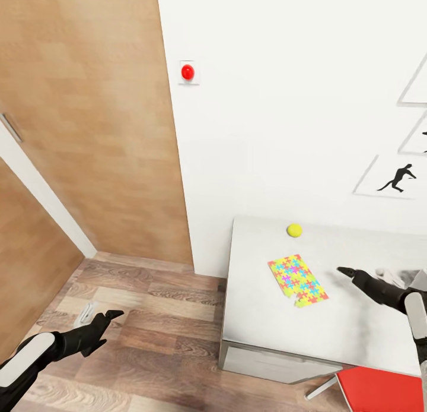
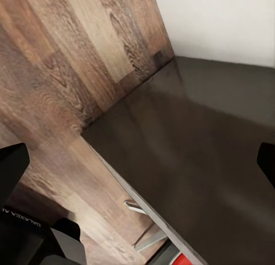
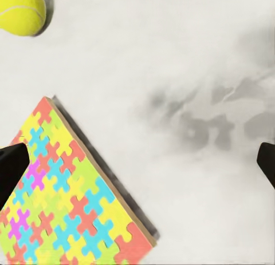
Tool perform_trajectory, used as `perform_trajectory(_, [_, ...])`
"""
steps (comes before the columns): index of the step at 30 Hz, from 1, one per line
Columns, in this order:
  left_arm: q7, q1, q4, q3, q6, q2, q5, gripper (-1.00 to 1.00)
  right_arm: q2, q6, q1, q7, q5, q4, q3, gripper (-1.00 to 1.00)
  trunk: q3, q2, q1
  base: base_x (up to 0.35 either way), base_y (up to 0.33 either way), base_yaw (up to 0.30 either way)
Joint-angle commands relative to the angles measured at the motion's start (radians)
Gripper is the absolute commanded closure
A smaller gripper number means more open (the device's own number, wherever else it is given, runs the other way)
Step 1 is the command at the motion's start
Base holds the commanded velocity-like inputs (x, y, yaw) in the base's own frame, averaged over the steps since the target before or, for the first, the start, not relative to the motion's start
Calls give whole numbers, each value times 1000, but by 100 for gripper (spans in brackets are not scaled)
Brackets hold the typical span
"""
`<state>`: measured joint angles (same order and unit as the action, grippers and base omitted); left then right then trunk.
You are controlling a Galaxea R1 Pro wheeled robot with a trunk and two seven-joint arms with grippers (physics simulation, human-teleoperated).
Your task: Put all the toys in the child's room - the three board games (two on the bed and one on the table), the two jigsaw puzzles on the table, and the tennis ball on the table - inside the toy box on the table in the child's room.
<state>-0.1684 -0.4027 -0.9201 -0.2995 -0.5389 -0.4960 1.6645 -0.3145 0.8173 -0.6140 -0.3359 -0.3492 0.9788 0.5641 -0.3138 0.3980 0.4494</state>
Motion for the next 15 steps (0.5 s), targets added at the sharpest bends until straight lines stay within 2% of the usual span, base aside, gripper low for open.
perform_trajectory(1, [-9, -1, -2, -3, 0, -1, 11, -100, 0, 6, -1, -6, 4, -4, -17, -100, -2, 2, 1, 0, 0, -19])
perform_trajectory(4, [-9, -1, -2, -3, 0, -1, 11, -100, 0, 6, -1, -6, 3, -14, -67, -100, -2, 2, 1, 0, 0, -12])
perform_trajectory(11, [-9, -1, -3, -4, 0, -1, 10, -100, 0, 7, -1, -9, 1, -20, -102, -100, -2, 2, 1, 23, 0, -6])
perform_trajectory(15, [-9, -1, -4, -5, 1, -1, 10, -100, 0, 8, -1, -18, 0, -24, -117, -100, -2, 2, 1, 144, 0, -2])
